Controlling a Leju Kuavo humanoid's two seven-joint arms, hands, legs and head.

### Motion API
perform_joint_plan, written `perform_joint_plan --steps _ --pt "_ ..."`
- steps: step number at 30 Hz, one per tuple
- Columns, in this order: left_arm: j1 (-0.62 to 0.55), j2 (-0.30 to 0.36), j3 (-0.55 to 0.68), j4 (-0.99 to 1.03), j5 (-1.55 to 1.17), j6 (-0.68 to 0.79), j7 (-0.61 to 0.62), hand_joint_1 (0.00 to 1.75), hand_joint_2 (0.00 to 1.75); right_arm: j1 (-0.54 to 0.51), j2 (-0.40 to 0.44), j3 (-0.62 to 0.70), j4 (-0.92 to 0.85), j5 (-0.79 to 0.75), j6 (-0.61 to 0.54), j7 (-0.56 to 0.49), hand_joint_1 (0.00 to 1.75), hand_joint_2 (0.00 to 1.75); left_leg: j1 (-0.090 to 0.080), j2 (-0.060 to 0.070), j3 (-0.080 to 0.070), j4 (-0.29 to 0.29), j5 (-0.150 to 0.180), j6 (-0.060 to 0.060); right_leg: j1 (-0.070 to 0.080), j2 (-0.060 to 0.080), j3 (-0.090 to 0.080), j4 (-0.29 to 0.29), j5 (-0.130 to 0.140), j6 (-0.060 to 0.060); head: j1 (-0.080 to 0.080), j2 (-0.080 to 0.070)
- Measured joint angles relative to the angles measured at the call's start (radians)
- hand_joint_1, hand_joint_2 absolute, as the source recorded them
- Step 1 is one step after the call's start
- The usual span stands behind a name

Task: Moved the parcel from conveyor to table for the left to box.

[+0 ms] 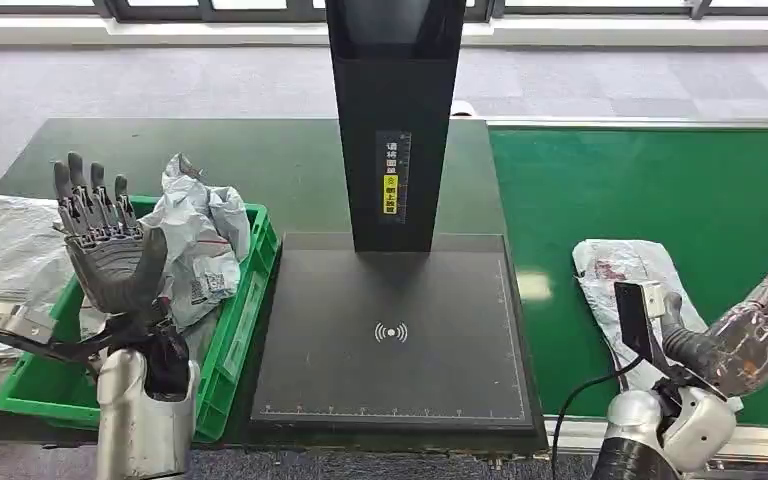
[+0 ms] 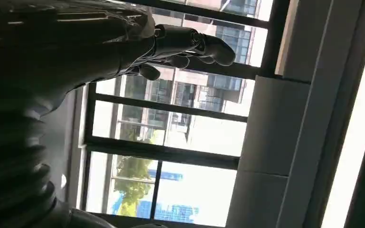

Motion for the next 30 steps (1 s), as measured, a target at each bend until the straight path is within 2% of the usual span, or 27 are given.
perform_joint_plan --steps 6,11,15,17,18,20,25,30 --pt "0.008 -0.002 -0.004 -0.005 -0.023 -0.113 0.0 0.0 1.75 -0.018 0.003 -0.024 0.048 0.065 0.0 0.067 0.0 1.75 0.0 0.0 0.0 0.0 0.0 0.0 0.0 0.0 0.0 0.0 0.0 0.0 0.0 0.0" --pt "0.027 -0.004 -0.033 -0.006 -0.036 -0.161 0.0 0.0 1.75 -0.023 -0.008 -0.035 0.105 0.231 0.0 0.27 0.0 1.75 0.0 0.0 0.0 0.0 0.0 0.0 0.0 0.0 0.0 0.0 0.0 0.0 0.0 0.0" --pt "0.053 -0.001 -0.066 -0.018 -0.029 -0.166 0.0 0.0 1.75 -0.037 -0.045 -0.013 0.203 0.242 0.0 0.402 0.0 1.75 0.0 0.0 0.0 0.0 0.0 0.0 0.0 0.0 0.0 0.0 0.0 0.0 0.0 0.0" --pt "0.061 0.0 -0.074 -0.023 -0.033 -0.169 0.001 0.0 1.75 -0.077 -0.076 -0.008 0.31 0.124 0.042 0.357 0.0 1.75 0.0 0.001 0.0 0.0 0.0 0.0 0.0 0.0 0.0 0.0 0.0 0.0 0.0 0.0" --pt "0.061 0.0 -0.08 -0.024 -0.04 -0.175 0.001 0.0 1.75 -0.099 -0.096 -0.009 0.383 0.027 0.1 0.32 0.0 1.75 0.0 0.001 0.0 0.0 0.0 0.0 0.0 0.0 0.0 0.0 0.0 0.0 0.0 0.0" --pt "0.062 0.0 -0.081 -0.023 -0.052 -0.174 0.001 0.0 1.75 -0.125 -0.129 -0.009 0.482 -0.05 0.169 0.299 0.0 1.75 0.0 0.0 0.0 0.0 0.0 0.0 0.0 -0.001 0.0 0.0 0.0 0.0 0.0 0.0" --pt "0.088 0.003 -0.082 -0.016 -0.084 -0.147 0.001 0.0 1.75 -0.172 -0.185 -0.009 0.673 -0.069 0.205 0.327 0.0 1.75 0.0 0.0 0.0 0.0 0.0 0.0 0.0 0.0 0.0 0.0 0.0 0.0 0.0 0.0" --pt "0.09 0.003 -0.082 -0.013 -0.101 -0.123 0.001 0.0 1.75 -0.202 -0.207 -0.009 0.751 -0.063 0.21 0.346 0.0 1.75 0.0 0.0 0.0 0.0 0.0 0.0 0.0 0.0 0.0 0.0 0.0 -0.001 0.0 0.0"
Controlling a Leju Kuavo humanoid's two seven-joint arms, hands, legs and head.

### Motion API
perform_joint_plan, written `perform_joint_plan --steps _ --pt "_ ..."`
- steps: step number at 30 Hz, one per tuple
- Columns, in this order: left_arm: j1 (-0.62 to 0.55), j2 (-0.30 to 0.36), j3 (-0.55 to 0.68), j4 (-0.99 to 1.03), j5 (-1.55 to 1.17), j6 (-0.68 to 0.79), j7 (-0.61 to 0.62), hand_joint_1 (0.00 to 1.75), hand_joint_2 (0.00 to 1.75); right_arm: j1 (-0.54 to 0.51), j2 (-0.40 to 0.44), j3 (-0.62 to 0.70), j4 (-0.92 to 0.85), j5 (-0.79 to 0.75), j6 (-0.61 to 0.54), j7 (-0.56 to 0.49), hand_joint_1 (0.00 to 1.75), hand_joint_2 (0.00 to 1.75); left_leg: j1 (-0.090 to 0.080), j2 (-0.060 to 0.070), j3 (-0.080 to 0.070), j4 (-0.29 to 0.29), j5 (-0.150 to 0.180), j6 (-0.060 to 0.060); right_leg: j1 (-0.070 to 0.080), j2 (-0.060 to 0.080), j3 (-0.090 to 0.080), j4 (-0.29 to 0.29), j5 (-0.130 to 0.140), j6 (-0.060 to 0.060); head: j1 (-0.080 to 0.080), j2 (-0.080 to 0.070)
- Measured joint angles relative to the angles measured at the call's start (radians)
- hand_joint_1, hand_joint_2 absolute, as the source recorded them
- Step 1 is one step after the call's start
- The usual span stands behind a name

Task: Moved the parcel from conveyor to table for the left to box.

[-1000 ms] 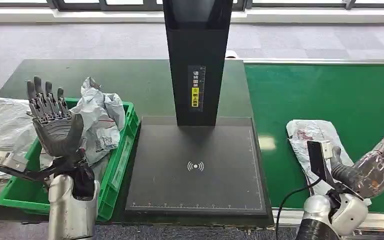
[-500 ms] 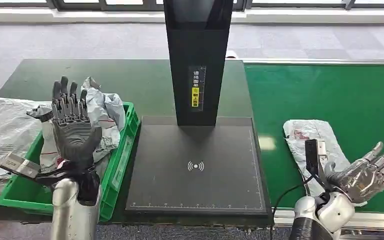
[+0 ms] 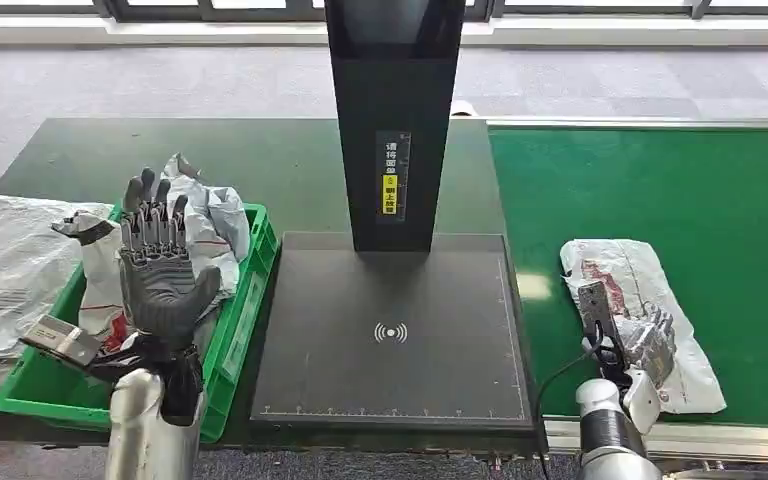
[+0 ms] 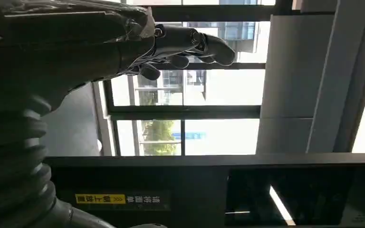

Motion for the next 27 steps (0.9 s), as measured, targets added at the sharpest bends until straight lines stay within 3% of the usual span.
perform_joint_plan --steps 17,18,27 --pt "0.009 0.001 0.0 0.024 -0.059 0.073 0.0 0.0 1.75 -0.022 -0.014 0.003 0.054 0.039 0.032 0.069 0.02 1.75 0.0 0.0 0.0 0.0 0.0 0.0 0.0 0.0 0.0 0.0 0.0 0.0 0.0 0.0" --pt "0.009 0.001 0.0 0.026 -0.064 0.073 0.0 0.0 1.75 -0.022 -0.015 0.004 0.057 0.043 0.047 0.08 1.75 1.75 0.0 0.0 0.0 0.0 0.0 0.0 0.0 0.0 0.0 0.0 0.0 0.0 0.0 0.0" --pt "0.009 0.001 0.0 0.052 -0.068 0.065 0.0 0.0 1.75 -0.021 -0.042 0.021 0.106 0.08 0.106 0.14 1.75 1.75 0.0 0.0 0.0 0.0 0.0 0.0 0.0 0.0 0.0 0.0 0.0 0.0 0.0 0.0"
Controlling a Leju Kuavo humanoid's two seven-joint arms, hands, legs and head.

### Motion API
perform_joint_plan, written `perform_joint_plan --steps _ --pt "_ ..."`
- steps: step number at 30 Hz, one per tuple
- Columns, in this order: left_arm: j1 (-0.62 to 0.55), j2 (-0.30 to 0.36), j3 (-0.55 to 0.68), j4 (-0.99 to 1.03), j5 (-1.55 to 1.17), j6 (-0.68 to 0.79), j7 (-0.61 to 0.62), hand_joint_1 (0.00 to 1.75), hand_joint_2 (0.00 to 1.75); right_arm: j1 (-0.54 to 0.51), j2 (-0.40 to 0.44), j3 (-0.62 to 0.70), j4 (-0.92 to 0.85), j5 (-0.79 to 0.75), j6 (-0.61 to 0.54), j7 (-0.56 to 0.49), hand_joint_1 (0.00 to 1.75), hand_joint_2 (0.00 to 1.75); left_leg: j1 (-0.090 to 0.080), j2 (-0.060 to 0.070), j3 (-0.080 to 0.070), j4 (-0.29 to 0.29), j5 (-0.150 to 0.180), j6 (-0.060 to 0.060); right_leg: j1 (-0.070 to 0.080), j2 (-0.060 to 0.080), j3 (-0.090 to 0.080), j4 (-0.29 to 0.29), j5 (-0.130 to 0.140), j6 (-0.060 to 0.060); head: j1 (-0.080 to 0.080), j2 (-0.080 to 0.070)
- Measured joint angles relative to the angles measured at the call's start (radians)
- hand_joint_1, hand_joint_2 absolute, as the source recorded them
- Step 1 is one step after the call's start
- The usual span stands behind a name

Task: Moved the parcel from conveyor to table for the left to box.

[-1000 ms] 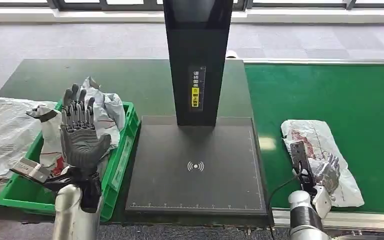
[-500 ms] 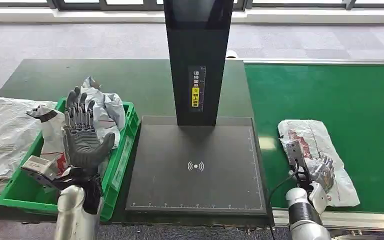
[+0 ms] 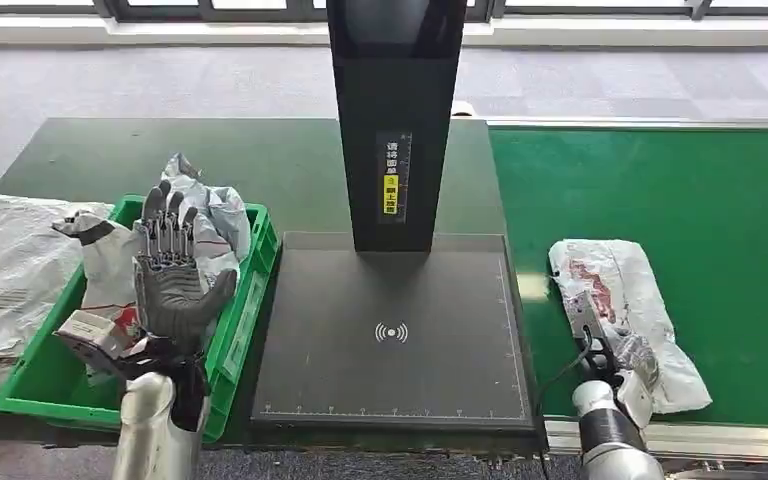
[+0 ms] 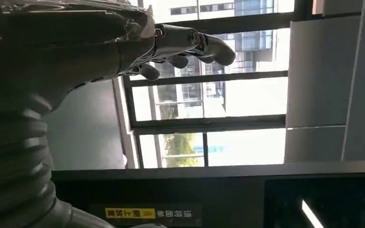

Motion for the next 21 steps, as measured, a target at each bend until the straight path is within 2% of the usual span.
perform_joint_plan --steps 19,21 --pt "-0.002 0.0 0.0 0.03 0.0 -0.002 0.0 0.0 1.75 0.0 -0.014 0.012 0.013 0.012 -0.011 -0.007 1.75 1.75 0.0 0.0 0.0 0.0 0.0 0.0 0.0 0.0 0.0 0.0 0.0 0.0 0.0 0.0" --pt "-0.002 0.0 0.0 0.031 0.001 -0.002 0.0 0.0 1.75 0.014 -0.002 0.016 -0.018 0.001 -0.18 -0.117 1.75 1.75 0.0 0.0 -0.001 0.0 0.0 0.0 0.0 0.0 0.0 0.0 0.0 0.0 0.0 0.0"
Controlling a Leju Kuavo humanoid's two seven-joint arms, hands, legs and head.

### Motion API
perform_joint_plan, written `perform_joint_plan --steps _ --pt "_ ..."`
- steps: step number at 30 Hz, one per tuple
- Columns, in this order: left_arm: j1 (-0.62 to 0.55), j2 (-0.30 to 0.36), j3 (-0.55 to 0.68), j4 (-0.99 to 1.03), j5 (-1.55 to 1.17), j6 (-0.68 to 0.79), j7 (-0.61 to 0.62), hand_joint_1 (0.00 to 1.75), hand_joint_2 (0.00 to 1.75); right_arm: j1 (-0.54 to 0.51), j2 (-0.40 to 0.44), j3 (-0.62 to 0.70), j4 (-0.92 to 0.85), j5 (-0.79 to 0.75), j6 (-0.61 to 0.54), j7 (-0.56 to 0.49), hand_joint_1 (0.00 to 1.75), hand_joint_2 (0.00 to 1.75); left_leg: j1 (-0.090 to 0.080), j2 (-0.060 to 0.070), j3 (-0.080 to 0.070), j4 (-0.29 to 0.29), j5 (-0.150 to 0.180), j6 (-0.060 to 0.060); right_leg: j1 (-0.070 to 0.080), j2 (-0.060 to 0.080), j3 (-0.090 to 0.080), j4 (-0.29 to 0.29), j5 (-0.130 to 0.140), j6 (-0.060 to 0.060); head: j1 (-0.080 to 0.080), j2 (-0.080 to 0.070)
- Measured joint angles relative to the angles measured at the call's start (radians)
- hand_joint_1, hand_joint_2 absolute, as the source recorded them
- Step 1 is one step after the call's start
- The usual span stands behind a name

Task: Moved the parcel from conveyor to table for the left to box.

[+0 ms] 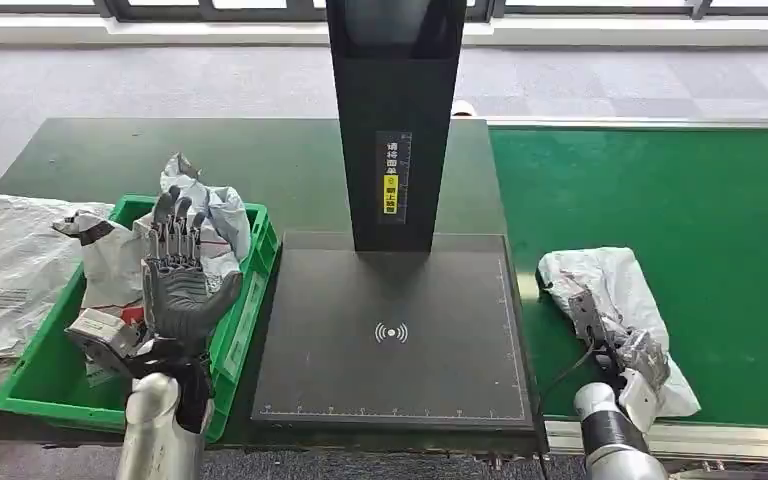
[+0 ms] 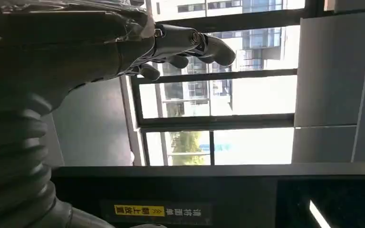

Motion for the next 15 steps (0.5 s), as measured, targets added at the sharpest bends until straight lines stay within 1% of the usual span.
perform_joint_plan --steps 2,4,7,8,10,13,15 --pt "0.0 0.0 0.0 0.0 0.0 0.0 0.0 0.0 1.75 0.041 0.034 0.025 -0.099 -0.01 -0.083 -0.094 1.75 1.75 0.0 0.0 0.0 0.0 0.0 0.0 0.0 0.0 0.0 0.0 0.0 0.0 0.0 0.0" --pt "0.0 0.0 0.0 0.0 -0.001 -0.001 0.0 0.0 1.75 0.1 0.092 0.084 -0.272 -0.041 -0.129 -0.186 1.75 1.75 0.001 0.001 0.0 0.0 -0.001 -0.001 0.001 0.001 0.0 0.0 0.0 0.0 0.0 0.0" --pt "-0.001 0.0 0.0 0.005 -0.004 -0.001 0.0 0.0 1.75 0.195 0.175 0.197 -0.518 -0.065 -0.138 -0.252 1.75 1.75 0.001 0.001 0.001 -0.001 -0.001 -0.001 0.001 0.001 -0.001 0.0 -0.001 -0.002 0.0 0.0" --pt "-0.002 0.0 0.0 0.006 -0.003 0.0 0.0 0.0 1.75 0.235 0.197 0.241 -0.607 -0.077 -0.139 -0.262 1.75 1.75 0.001 0.0 0.001 -0.001 -0.001 -0.001 0.001 0.0 -0.001 0.0 -0.002 -0.002 0.0 0.0" --pt "-0.002 0.001 0.0 0.01 0.0 0.0 0.0 0.0 1.75 0.27 0.224 0.325 -0.729 -0.079 -0.14 -0.267 1.75 1.75 0.002 0.001 0.0 -0.001 -0.001 -0.001 0.002 0.001 -0.002 0.0 -0.002 -0.003 0.0 0.0" --pt "-0.003 0.002 0.0 0.015 0.002 0.0 0.0 0.0 1.75 0.304 0.227 0.417 -0.867 -0.034 -0.14 -0.241 1.75 1.75 0.001 0.002 0.001 -0.001 -0.001 -0.002 0.001 0.001 -0.001 0.0 -0.002 -0.003 0.0 0.0" --pt "-0.003 0.002 0.0 0.016 0.003 0.001 0.0 0.0 1.75 0.313 0.227 0.466 -0.921 -0.018 -0.14 -0.244 1.75 1.75 0.001 0.003 0.001 -0.001 -0.001 -0.002 0.001 0.002 -0.002 0.0 -0.002 -0.003 0.0 0.0"
